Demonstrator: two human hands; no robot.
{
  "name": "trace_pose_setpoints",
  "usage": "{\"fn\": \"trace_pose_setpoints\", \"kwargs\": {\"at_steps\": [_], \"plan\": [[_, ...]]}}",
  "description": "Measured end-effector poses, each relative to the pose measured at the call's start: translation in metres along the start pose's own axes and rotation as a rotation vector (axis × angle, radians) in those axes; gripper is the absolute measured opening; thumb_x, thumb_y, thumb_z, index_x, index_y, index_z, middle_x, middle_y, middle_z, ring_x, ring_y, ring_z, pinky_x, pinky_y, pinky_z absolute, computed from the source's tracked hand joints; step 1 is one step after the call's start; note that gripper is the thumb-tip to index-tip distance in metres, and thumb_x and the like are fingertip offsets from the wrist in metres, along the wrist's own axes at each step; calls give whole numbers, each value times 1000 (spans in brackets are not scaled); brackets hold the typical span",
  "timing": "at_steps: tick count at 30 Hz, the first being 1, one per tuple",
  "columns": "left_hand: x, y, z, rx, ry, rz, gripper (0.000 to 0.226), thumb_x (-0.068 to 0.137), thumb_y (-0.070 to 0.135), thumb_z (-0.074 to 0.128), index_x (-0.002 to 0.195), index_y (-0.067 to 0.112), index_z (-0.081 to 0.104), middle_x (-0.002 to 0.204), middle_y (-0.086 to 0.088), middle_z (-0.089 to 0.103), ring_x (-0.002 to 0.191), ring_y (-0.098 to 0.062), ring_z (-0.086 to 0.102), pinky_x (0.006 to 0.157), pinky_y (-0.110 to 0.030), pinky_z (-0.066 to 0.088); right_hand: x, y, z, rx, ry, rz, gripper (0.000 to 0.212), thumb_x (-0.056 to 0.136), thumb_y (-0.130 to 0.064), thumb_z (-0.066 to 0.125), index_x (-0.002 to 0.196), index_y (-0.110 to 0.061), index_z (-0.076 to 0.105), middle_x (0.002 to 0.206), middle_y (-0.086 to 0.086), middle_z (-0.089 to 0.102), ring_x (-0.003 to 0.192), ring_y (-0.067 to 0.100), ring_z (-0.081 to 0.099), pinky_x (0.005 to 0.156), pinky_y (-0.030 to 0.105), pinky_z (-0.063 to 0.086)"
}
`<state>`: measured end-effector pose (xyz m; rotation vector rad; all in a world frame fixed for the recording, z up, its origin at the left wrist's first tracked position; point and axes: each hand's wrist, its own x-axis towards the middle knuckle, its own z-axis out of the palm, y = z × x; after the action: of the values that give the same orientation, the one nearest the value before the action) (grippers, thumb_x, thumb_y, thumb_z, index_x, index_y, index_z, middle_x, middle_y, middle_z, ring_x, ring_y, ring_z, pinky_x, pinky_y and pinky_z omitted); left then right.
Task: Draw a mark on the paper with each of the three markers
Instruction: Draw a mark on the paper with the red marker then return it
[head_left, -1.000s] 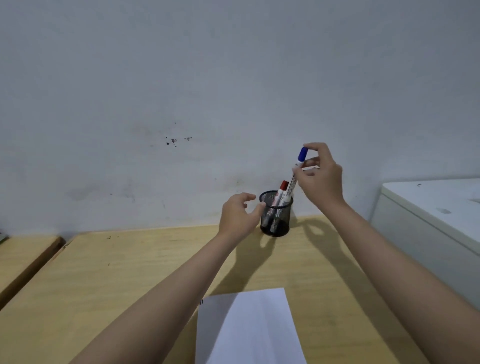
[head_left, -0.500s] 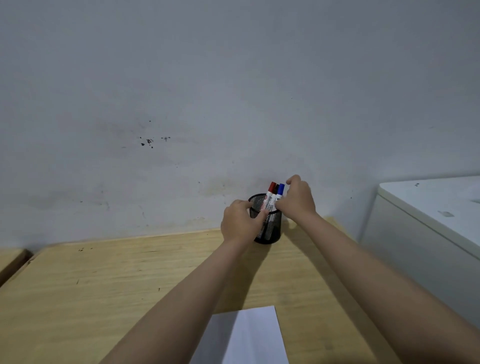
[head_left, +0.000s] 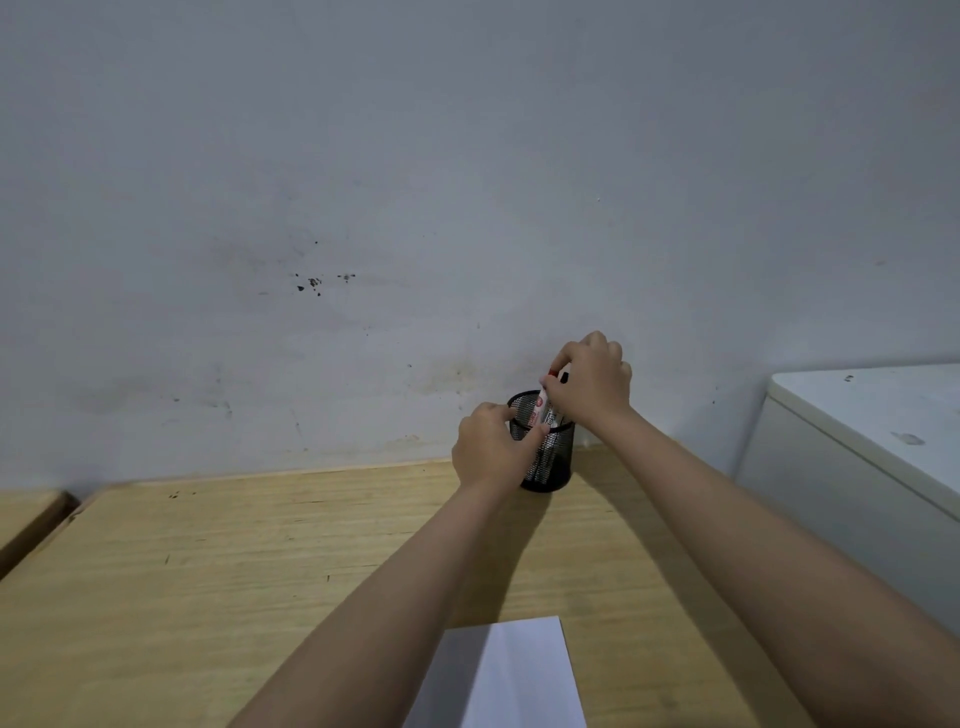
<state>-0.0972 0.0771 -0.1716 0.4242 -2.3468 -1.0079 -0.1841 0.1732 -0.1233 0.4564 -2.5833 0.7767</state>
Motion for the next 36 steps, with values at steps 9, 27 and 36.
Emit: {"fn": "trace_pose_setpoints", "kwargs": {"at_steps": [9, 27, 36], "plan": [[-21, 1, -20, 113, 23, 23, 42, 82, 48, 59, 106, 14, 61, 114, -5, 62, 108, -29, 54, 82, -42, 49, -26, -26, -29, 321, 34, -200, 16, 76, -9, 68, 92, -8, 73, 90, 13, 65, 77, 23, 65, 78, 30, 50], [-101, 8, -114, -666, 87, 71, 19, 81, 8, 67, 80, 23, 56, 86, -7, 71, 79, -19, 68, 71, -29, 50, -170, -37, -68, 937, 98, -80, 9, 79, -6, 72, 87, -10, 74, 77, 3, 71, 64, -1, 65, 64, 14, 52], [-136, 1, -148, -411, 26, 192, 16, 78, 15, 72, 82, 18, 57, 78, 11, 69, 75, -3, 64, 70, -15, 47, -183, -92, -70, 971, -140, 38, 12, 78, -23, 75, 68, -16, 72, 52, -12, 60, 51, 3, 51, 59, 26, 45]]}}
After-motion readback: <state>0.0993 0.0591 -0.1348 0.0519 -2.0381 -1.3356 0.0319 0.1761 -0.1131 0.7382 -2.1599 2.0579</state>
